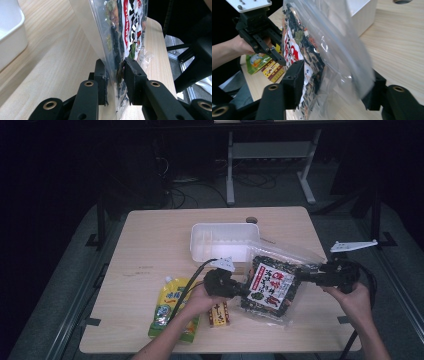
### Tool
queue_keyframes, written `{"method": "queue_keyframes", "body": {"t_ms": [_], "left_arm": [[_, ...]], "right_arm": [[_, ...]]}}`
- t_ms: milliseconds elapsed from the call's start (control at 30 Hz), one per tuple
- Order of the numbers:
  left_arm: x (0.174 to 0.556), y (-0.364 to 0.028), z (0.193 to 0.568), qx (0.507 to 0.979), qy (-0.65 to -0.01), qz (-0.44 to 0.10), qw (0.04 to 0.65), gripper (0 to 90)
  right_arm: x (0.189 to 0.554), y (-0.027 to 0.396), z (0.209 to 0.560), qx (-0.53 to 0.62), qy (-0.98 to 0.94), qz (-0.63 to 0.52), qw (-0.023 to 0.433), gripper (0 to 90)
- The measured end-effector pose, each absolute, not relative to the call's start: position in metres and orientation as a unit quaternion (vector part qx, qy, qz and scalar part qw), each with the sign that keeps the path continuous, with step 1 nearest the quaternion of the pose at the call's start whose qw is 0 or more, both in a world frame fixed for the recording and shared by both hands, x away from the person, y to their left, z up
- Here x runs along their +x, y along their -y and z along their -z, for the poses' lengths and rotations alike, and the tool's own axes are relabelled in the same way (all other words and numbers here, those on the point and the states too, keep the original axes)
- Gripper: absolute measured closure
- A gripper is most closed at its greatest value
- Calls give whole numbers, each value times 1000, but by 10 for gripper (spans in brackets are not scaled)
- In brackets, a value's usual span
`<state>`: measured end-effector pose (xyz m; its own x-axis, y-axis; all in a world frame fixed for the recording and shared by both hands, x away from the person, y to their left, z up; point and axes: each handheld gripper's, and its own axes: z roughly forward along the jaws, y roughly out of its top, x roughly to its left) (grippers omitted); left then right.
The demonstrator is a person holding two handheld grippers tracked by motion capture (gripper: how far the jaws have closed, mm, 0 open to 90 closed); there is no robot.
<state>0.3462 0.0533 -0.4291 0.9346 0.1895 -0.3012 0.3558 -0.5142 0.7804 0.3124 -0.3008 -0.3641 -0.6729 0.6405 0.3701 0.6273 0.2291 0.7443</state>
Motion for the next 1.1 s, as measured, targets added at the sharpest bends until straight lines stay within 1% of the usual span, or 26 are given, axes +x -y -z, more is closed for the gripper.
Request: {"method": "queue_keyframes", "body": {"t_ms": [33, 67, 100, 133, 200, 233, 267, 367, 433, 500, 567, 600, 667, 700, 733, 767, 900, 967, 1100], "left_arm": [[346, -53, 429, 866, -157, 89, 467, 730], [346, -53, 429, 866, -156, 90, 467, 730], [346, -53, 429, 866, -156, 90, 467, 730], [346, -53, 429, 865, -155, 90, 468, 730], [346, -53, 429, 865, -154, 90, 468, 730], [346, -53, 429, 865, -154, 90, 468, 730], [346, -53, 428, 865, -153, 91, 469, 729], [345, -54, 428, 867, -150, 87, 468, 723], [345, -54, 427, 868, -152, 84, 465, 704], [345, -55, 428, 869, -159, 79, 461, 662], [346, -56, 429, 869, -161, 80, 462, 636], [346, -57, 430, 870, -166, 75, 459, 613], [345, -59, 429, 868, -169, 74, 462, 596], [344, -59, 428, 869, -168, 65, 461, 583], [343, -59, 426, 871, -169, 54, 459, 550], [343, -59, 426, 871, -169, 54, 459, 521], [339, -66, 419, 876, -174, 34, 449, 445], [336, -71, 416, 877, -178, 25, 446, 419], [329, -82, 414, 876, -184, 15, 446, 406]], "right_arm": [[312, 301, 364, 404, -784, -471, 7, 435], [315, 299, 367, 399, -785, -473, -2, 469], [315, 299, 367, 399, -785, -473, -2, 469], [317, 297, 367, 394, -786, -477, -9, 513], [318, 295, 366, 387, -787, -479, -12, 566], [318, 295, 366, 387, -787, -479, -12, 566], [318, 292, 364, 378, -791, -482, -15, 626], [318, 291, 361, 372, -792, -484, -23, 677], [317, 290, 359, 368, -794, -483, -24, 698], [315, 290, 357, 360, -795, -488, -29, 734], [315, 289, 356, 357, -795, -488, -33, 742], [313, 289, 355, 349, -796, -493, -44, 771], [311, 289, 354, 343, -793, -501, -49, 776], [310, 288, 353, 341, -794, -502, -49, 777], [309, 287, 352, 341, -794, -501, -49, 779], [309, 287, 352, 341, -794, -501, -49, 779], [305, 283, 340, 332, -803, -493, -36, 783], [302, 281, 333, 328, -807, -491, -23, 784], [299, 280, 323, 327, -810, -487, -7, 784]]}}
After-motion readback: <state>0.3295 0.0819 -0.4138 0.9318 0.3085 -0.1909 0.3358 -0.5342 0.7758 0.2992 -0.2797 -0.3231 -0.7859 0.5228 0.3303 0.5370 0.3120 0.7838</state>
